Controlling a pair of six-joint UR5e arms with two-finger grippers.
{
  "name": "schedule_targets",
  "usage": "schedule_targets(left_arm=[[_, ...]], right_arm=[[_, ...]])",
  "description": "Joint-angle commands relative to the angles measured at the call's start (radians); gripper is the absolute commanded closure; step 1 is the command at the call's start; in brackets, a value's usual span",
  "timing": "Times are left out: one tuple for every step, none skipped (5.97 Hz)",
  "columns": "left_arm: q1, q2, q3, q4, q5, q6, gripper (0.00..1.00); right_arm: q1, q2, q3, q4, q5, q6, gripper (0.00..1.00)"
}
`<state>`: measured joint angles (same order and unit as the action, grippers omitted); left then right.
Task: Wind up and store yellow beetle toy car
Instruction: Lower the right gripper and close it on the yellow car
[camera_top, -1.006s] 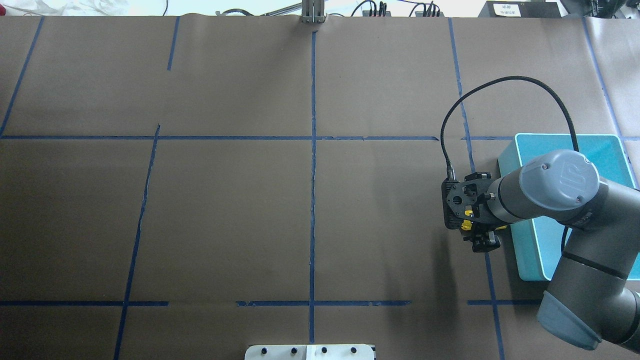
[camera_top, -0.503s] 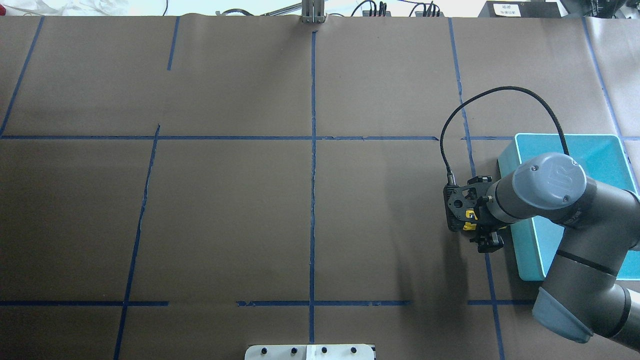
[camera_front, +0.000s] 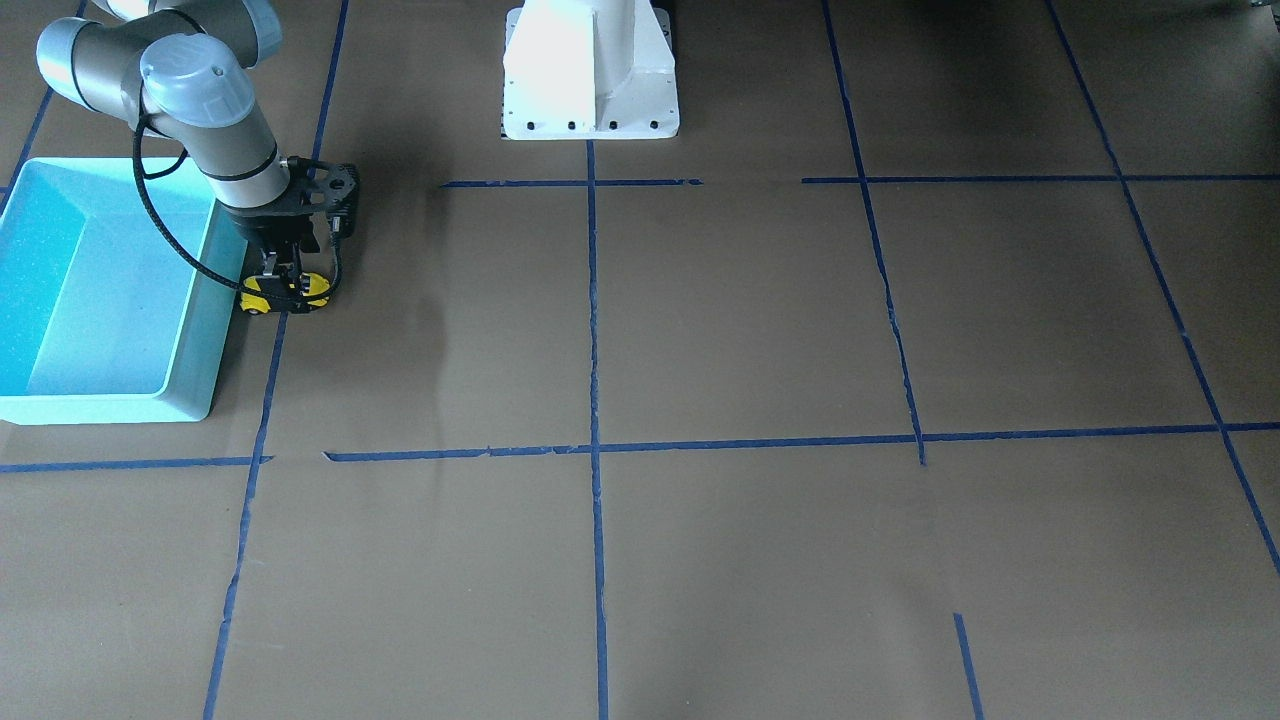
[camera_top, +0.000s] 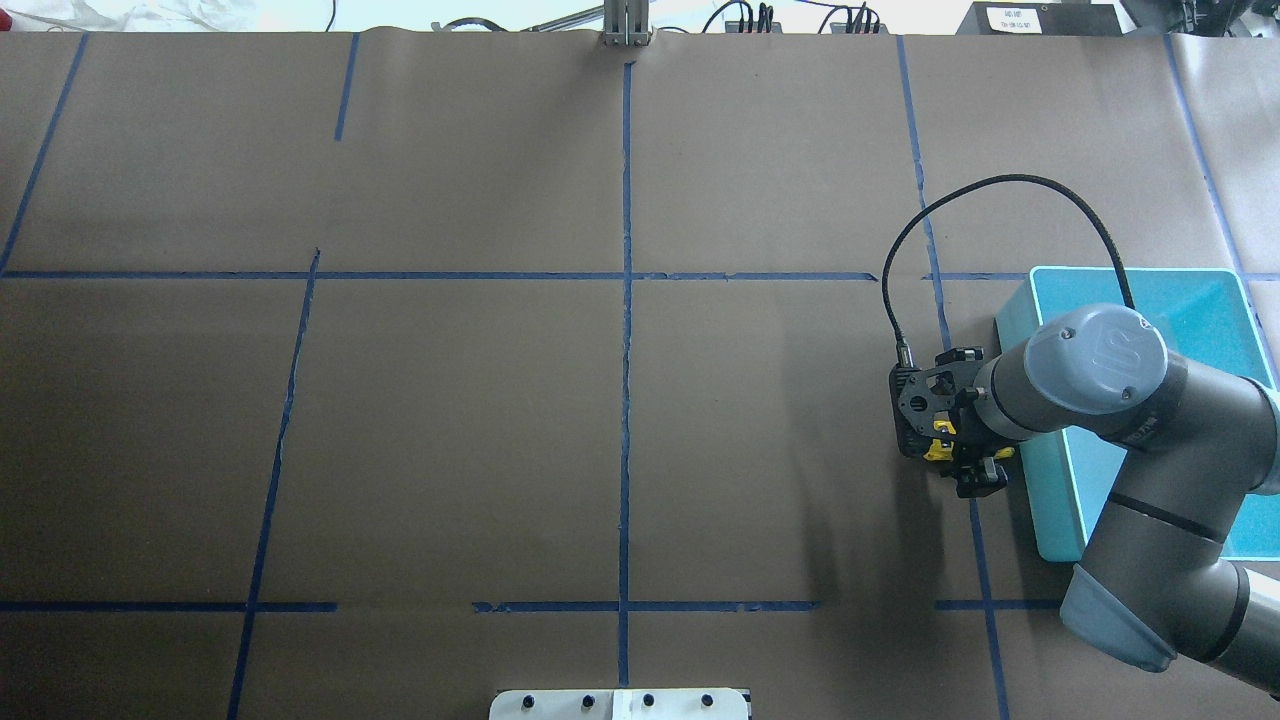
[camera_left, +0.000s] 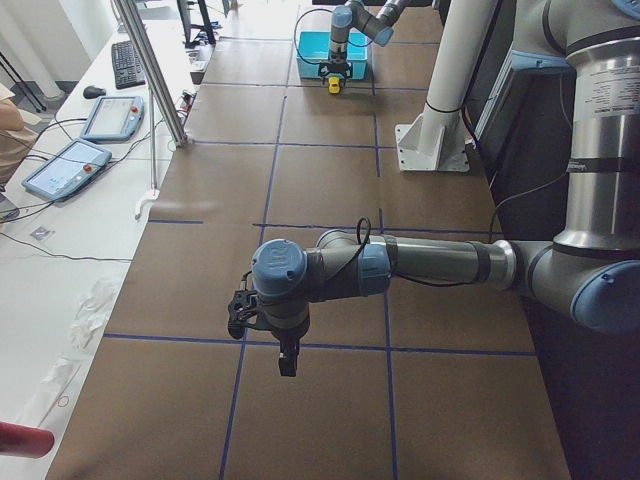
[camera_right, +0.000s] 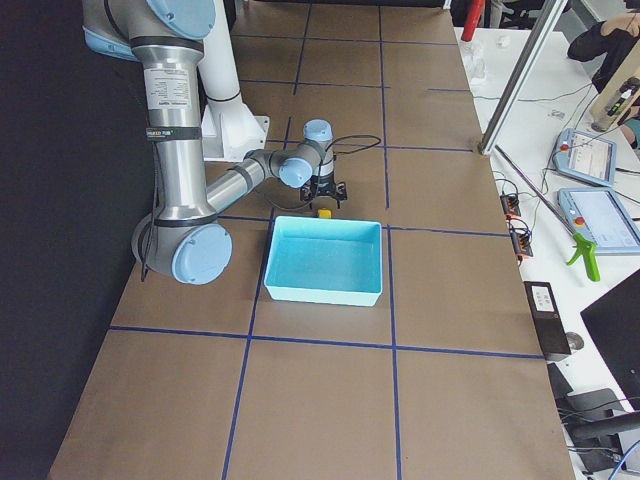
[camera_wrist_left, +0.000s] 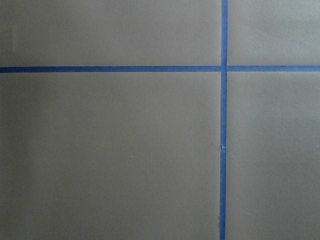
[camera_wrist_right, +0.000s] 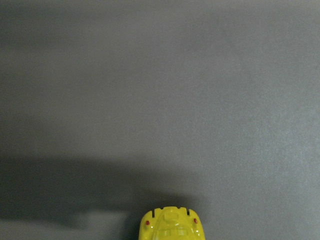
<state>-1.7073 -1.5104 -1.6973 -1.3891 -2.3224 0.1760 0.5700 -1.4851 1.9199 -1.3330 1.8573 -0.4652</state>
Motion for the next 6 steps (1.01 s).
schedule_targets(left_arm=[[0.000, -0.001, 0.001, -0.010, 0.000, -0.001, 0.00], [0.000, 0.001, 0.007, -0.025, 0.000, -0.001, 0.00], [0.000, 0.001, 0.008, -0.025, 0.000, -0.001, 0.00], [0.000, 0.001, 0.008, -0.027, 0.000, -0.001, 0.00], [0.000, 0.001, 0.007, -0.028, 0.000, -0.001, 0.00], [0.000, -0.001, 0.007, -0.028, 0.000, -0.001, 0.00]], right_arm=[[0.001, 0.000, -0.010, 0.011, 0.002, -0.001, 0.00], [-0.001, -0.001, -0.018, 0.011, 0.003, -0.001, 0.00], [-0.004, -0.001, -0.019, 0.011, 0.005, -0.001, 0.00], [-0.009, -0.003, -0.034, 0.012, 0.022, -0.003, 0.00], [-0.007, -0.003, -0.051, 0.014, 0.037, -0.003, 0.00], [-0.006, -0.004, -0.053, 0.024, 0.039, -0.001, 0.00]])
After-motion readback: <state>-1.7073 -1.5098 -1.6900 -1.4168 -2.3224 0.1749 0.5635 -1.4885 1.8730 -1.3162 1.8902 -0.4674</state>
